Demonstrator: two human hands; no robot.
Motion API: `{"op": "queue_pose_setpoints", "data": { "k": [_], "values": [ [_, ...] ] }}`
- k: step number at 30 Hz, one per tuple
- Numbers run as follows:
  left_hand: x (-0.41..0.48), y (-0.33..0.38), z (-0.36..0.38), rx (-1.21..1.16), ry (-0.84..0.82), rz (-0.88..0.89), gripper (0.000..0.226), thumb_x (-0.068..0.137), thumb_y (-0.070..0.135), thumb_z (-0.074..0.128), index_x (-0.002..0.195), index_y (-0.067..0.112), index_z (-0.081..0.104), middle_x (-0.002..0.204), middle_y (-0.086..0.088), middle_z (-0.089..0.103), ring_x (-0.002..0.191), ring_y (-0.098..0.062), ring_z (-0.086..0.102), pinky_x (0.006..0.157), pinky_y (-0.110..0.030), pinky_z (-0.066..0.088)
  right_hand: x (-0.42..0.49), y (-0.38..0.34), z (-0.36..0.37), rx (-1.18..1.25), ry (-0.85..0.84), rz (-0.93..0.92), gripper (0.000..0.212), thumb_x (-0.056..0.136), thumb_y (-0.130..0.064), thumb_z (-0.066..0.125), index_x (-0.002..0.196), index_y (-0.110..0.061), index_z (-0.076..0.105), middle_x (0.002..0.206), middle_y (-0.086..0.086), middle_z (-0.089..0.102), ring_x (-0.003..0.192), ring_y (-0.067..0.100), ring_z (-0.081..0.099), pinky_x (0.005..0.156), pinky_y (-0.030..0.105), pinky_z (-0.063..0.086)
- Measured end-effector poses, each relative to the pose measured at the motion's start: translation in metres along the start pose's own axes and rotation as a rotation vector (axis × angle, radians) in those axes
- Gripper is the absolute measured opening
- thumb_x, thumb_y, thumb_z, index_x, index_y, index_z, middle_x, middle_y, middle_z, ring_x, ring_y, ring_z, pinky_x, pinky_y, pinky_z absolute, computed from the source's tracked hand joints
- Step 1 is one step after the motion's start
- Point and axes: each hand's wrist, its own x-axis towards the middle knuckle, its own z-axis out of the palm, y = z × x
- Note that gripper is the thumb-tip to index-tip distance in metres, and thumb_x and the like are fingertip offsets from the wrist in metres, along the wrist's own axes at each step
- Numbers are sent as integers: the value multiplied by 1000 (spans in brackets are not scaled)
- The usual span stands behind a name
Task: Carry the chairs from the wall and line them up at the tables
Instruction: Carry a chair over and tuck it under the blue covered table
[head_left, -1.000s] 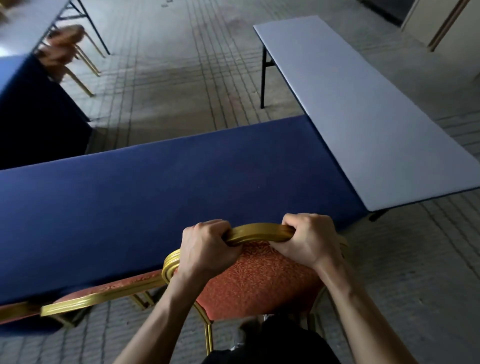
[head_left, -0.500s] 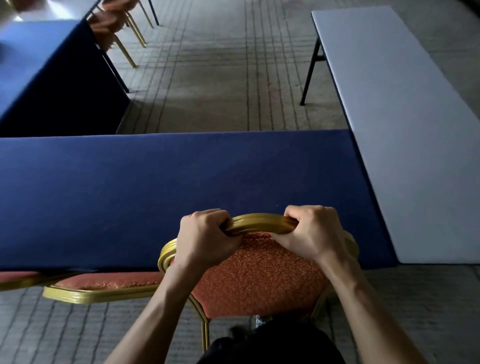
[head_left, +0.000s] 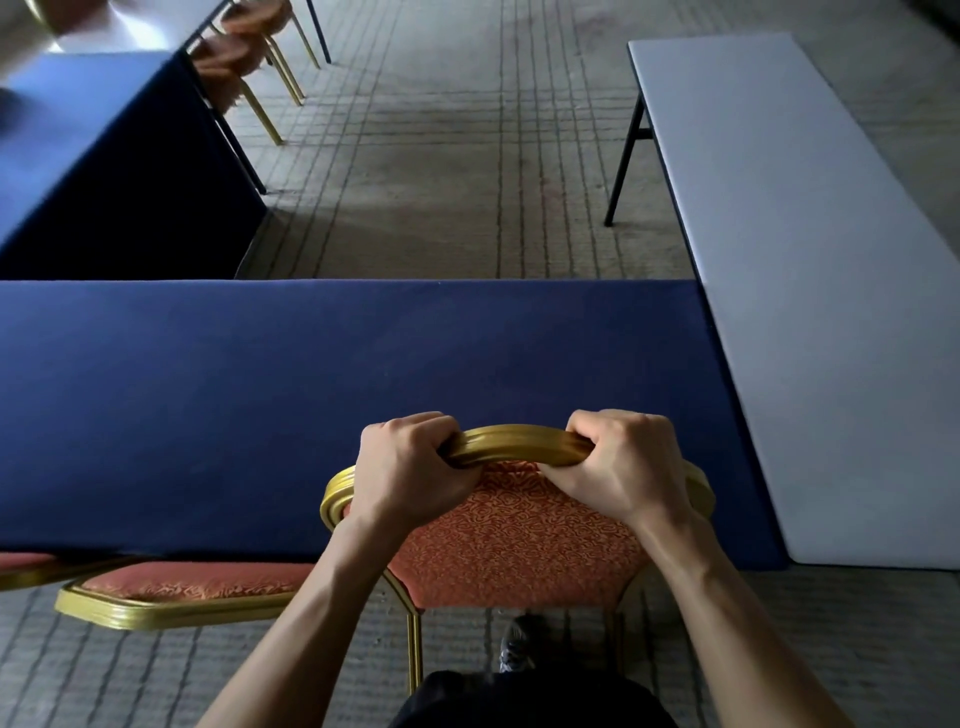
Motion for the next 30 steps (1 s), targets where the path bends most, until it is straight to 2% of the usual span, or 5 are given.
{"op": "queue_pose_setpoints", "data": {
  "k": [4,10,15,21,30],
  "values": [
    [-3,0,5,-18,28,29,41,62,26,74,55,25,33,52,12,29,47,-11,27,45,-23,27,-8,0,2,7,68,-40,39,72,-50,69,54,-21,50,48,-9,45,43,13,41,47,24,27],
    [-39,-6,43,18,-91,-37,49,60,30,87,54,18,39,53,8,39,46,-13,36,42,-29,34,-49,16,30,54,-33,25,43,78,-49,66,53,-21,46,47,-9,42,41,13,39,41,29,35],
    [-57,7,54,13,-128,-3,48,61,30,81,59,26,33,56,11,35,46,-12,33,45,-25,31,-81,21,27,59,-69,108,39,74,-50,63,55,-21,45,50,-8,43,45,14,41,43,29,34],
    [-70,8,52,80,-133,-53,48,67,42,79,62,26,35,58,11,37,50,-14,37,51,-27,28,-90,11,23,21,-83,91,42,78,-58,60,61,-23,46,53,-8,44,49,11,42,47,26,27],
    [-155,21,45,67,-240,-21,37,79,65,69,75,29,61,73,16,54,71,-6,52,61,-30,40,-171,-14,5,4,-259,137,43,79,-72,52,74,-30,60,71,-14,60,70,6,56,60,34,50]
  ]
}}
